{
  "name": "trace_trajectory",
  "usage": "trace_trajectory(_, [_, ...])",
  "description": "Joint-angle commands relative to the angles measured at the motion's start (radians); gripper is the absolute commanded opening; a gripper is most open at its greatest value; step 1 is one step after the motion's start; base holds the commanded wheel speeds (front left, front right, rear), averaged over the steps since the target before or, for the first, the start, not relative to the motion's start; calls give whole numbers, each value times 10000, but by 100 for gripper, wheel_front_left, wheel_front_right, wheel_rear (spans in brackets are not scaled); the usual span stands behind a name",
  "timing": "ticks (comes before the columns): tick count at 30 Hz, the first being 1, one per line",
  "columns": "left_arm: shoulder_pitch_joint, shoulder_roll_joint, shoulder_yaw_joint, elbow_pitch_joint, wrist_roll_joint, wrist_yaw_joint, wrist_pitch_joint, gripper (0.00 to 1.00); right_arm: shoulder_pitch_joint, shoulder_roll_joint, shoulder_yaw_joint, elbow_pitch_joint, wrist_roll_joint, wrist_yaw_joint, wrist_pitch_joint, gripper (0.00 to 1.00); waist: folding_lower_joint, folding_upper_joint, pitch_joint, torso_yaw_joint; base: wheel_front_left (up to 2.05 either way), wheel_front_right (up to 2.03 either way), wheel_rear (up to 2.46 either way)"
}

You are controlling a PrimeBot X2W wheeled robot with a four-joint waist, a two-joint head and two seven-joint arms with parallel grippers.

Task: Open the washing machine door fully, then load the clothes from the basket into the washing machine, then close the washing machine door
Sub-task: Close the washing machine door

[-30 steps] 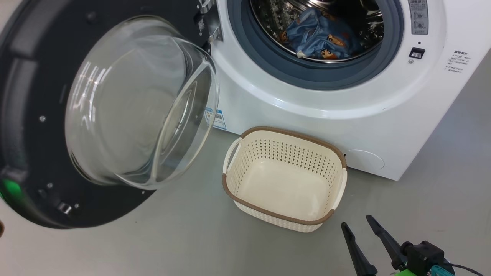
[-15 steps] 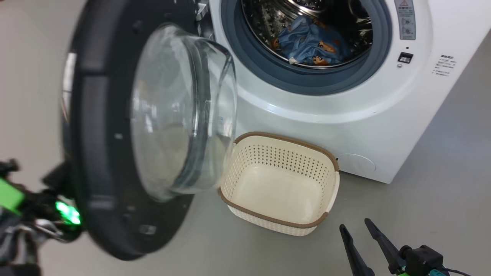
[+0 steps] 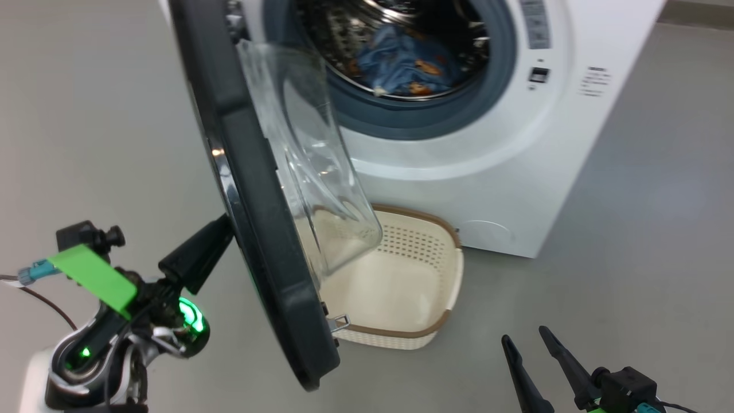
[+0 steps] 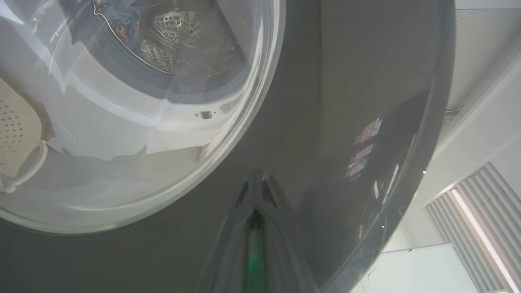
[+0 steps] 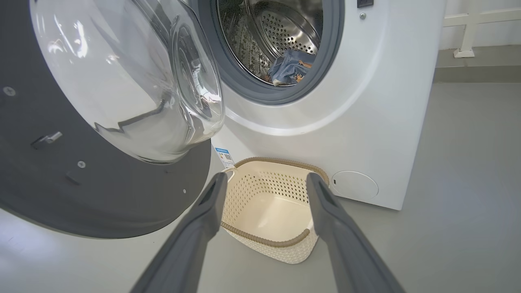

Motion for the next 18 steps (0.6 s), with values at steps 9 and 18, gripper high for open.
trace_trajectory(9, [-1291,62,-307,608,50,-390,-1361,0,-258,5,142,-296,-82,16,-49,100,0,0,49,-1900,0,0,0])
trace_trajectory(18, [-2821,57,-671,2476,142,-908,-2887,0,-428,8,269,-279,-82,16,-49,100,0,0,176,-3367,0,0,0])
